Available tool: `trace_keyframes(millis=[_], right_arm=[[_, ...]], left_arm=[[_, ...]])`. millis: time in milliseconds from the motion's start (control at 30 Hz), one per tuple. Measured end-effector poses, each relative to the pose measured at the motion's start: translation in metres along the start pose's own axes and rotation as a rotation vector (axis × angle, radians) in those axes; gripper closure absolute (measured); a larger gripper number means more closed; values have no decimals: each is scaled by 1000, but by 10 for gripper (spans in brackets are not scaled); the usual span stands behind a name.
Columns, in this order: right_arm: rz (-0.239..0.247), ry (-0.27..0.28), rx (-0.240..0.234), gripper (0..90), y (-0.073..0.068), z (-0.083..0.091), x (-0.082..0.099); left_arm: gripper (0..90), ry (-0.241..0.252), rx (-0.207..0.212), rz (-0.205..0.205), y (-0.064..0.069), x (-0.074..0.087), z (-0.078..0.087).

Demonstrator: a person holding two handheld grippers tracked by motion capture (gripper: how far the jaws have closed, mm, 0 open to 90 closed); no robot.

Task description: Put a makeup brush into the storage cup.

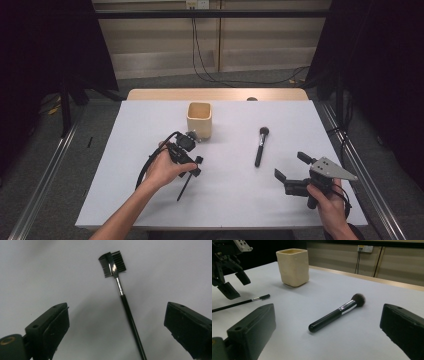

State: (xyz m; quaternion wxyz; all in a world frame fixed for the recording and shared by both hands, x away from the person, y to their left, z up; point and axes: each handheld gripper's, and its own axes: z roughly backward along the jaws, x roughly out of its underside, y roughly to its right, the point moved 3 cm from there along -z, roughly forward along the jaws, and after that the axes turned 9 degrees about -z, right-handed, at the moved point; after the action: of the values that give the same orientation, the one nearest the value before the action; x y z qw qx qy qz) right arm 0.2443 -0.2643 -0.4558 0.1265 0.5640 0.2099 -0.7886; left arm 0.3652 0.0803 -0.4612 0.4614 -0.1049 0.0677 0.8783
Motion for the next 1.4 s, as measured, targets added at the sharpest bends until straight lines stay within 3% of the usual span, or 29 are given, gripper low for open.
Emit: trace_keyframes(millis=[133,467,733,867,1100,1300,1400], right_arm=[[2,-2,-2,0,0,0,0],[0,-2,-1,0,-1,0,0],[2,-5,-2,0,-1,-1,1],[1,-5,-4,0,-1,-1,1],[0,-7,-5,0,-1,0,1],[2,-7,-5,0,-1,-1,1],[2,-8,-6,0,-2,0,1]], left_arm=[[42,-17,-30,12,-1,-3,-6],[111,-60,-15,-9,3,-5,-14],[219,-105,-33,-21,5,-5,-22],[252,-109,-22,12,6,-4,-22],[352,-138,-16,18,10,-8,-21],[397,-144,-9,20,9,-9,-21],[461,-127,-6,11,9,-7,-19]])
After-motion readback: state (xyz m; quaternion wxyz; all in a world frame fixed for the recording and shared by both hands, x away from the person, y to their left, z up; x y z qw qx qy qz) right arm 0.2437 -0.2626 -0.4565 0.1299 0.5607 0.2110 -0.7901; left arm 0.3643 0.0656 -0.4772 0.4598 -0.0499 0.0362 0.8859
